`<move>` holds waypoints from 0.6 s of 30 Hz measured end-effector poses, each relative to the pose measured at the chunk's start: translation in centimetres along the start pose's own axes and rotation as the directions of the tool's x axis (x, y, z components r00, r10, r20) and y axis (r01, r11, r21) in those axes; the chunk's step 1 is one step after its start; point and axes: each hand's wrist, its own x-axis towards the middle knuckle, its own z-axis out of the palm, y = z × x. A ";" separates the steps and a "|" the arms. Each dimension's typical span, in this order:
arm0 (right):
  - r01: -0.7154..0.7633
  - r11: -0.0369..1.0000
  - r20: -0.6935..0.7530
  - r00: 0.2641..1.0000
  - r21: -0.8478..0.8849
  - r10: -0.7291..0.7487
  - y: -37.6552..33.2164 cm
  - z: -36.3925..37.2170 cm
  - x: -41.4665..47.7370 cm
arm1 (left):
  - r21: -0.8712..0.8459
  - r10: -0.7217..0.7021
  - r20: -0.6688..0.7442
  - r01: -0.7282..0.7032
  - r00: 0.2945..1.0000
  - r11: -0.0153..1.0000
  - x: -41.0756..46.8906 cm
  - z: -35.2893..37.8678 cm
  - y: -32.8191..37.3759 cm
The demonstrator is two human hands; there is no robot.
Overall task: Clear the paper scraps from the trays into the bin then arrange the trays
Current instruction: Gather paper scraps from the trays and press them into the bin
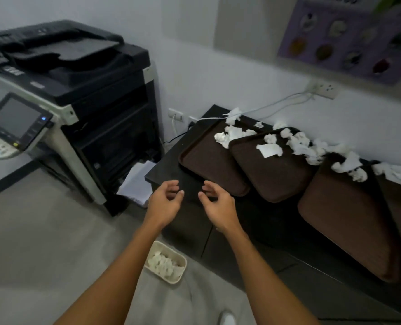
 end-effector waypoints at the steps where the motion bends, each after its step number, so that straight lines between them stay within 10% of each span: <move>1: 0.004 1.000 -0.037 0.999 0.010 -0.003 -0.5 -1.5 -0.1 | 0.008 0.025 0.026 -0.026 0.999 1.000 0.0 0.7 1.5; 18: 0.051 0.997 -0.456 0.890 0.061 -0.017 0.8 -26.4 0.2 | -0.072 0.290 0.328 -0.282 0.899 0.957 -0.6 20.2 20.0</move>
